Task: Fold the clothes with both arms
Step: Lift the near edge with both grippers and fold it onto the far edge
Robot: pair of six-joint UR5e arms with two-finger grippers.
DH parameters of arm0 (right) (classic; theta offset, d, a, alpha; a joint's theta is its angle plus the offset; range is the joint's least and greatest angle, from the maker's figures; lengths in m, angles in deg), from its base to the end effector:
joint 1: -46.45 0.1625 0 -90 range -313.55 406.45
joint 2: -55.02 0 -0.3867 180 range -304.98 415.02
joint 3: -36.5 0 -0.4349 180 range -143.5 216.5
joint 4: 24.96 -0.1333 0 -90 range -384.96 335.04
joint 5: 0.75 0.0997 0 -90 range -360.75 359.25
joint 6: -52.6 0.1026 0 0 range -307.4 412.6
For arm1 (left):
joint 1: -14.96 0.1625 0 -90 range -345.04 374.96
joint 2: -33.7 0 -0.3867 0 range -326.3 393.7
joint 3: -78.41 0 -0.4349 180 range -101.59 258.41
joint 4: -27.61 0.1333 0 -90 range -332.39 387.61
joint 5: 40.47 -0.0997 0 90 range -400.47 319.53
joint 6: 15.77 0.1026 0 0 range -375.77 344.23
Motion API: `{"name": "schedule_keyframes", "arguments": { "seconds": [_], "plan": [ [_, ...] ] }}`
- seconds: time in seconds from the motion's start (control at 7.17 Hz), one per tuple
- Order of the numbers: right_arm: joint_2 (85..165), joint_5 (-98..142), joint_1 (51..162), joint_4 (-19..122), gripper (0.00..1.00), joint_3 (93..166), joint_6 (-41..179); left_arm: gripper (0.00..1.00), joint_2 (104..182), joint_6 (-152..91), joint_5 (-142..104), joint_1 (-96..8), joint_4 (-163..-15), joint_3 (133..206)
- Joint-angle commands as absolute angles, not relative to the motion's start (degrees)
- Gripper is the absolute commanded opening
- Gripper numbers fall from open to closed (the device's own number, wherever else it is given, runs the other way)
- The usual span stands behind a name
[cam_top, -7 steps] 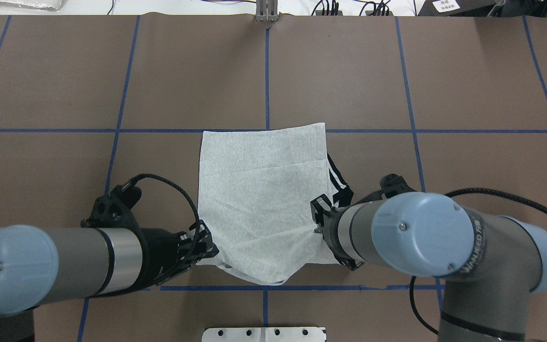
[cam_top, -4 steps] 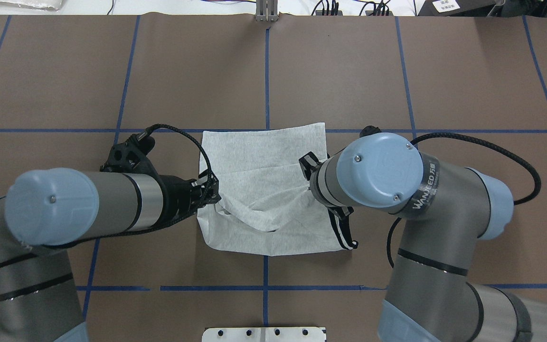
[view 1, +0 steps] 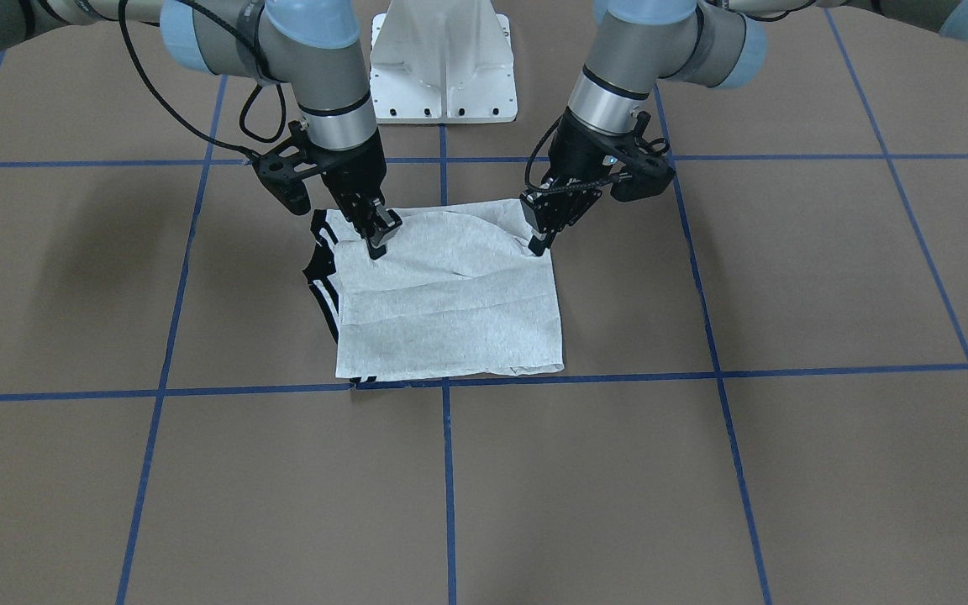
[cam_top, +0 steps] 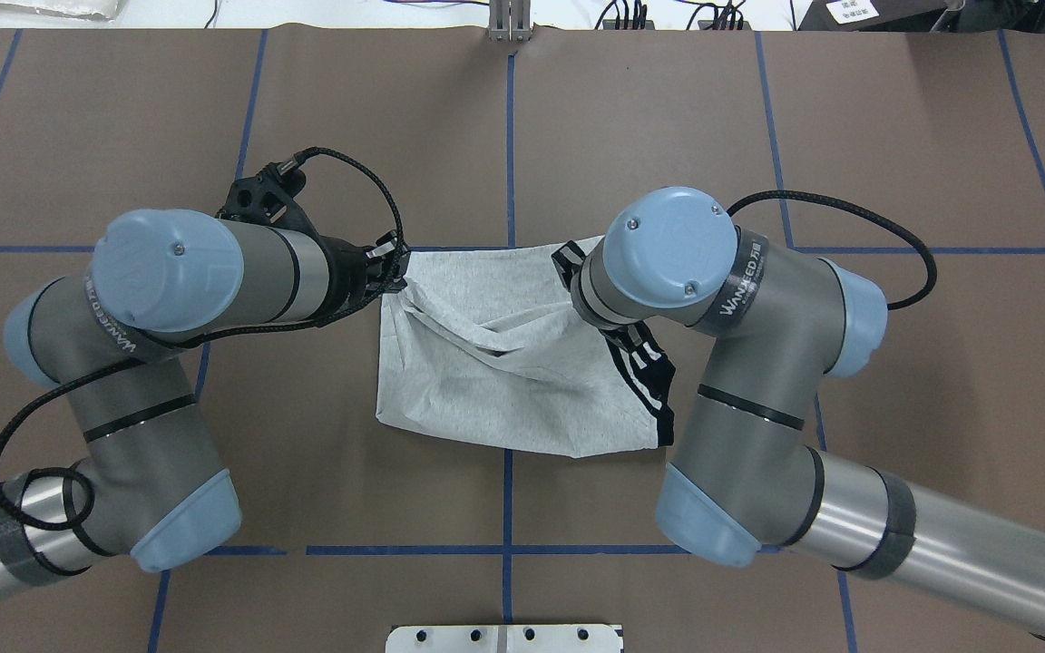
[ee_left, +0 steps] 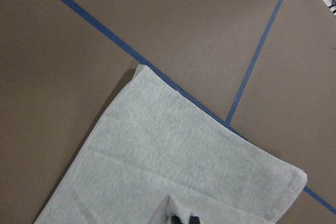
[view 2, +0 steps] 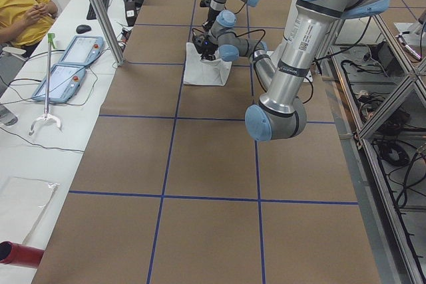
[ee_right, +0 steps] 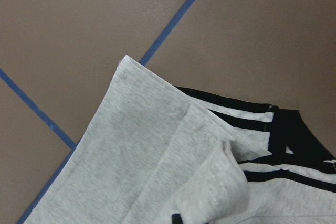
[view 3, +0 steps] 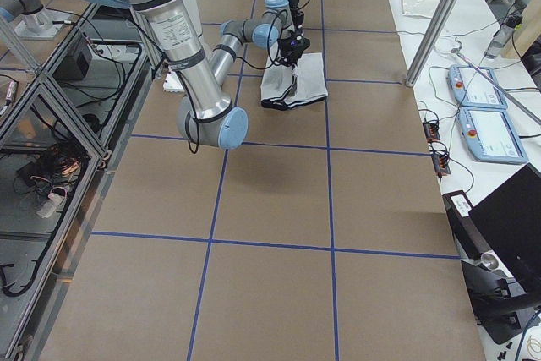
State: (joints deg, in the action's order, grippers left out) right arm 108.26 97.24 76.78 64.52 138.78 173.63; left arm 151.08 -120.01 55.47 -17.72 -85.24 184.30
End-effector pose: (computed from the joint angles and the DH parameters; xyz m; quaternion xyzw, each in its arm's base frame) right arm -0.5083 -0.4353 0.1339 -0.0658 -0.4177 0.4370 0.7938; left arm 0.4625 -0.4424 0.1579 0.0444 0.5447 -0.3073 0.7790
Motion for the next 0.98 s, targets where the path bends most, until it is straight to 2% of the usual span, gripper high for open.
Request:
{"name": "schedule_keyframes", "arguments": {
  "seconds": [0.0, 0.14, 0.28, 0.42, 0.84],
  "plan": [
    [103.56, 103.02, 82.45, 62.50, 0.21, 129.78, 167.24, 0.35, 154.70, -113.72, 55.42, -21.40, -90.32, 174.96],
    [101.54, 105.57, 85.09, 57.53, 0.99, 123.40, 160.85, 0.64, 157.34, -111.34, 55.42, -23.16, -92.51, 168.91],
    [99.34, 105.95, 86.60, 51.83, 1.00, 116.89, 156.96, 0.73, 157.89, -108.44, 55.33, -24.49, -97.24, 164.67],
    [96.80, 108.04, 89.48, 50.55, 1.00, 112.48, 151.27, 0.74, 157.89, -106.85, 55.33, -25.54, -99.28, 163.33],
    [98.52, 112.72, 95.66, 50.54, 1.00, 109.36, 139.81, 0.74, 157.54, -102.73, 55.68, -27.31, -99.66, 163.57]
  ]
}}
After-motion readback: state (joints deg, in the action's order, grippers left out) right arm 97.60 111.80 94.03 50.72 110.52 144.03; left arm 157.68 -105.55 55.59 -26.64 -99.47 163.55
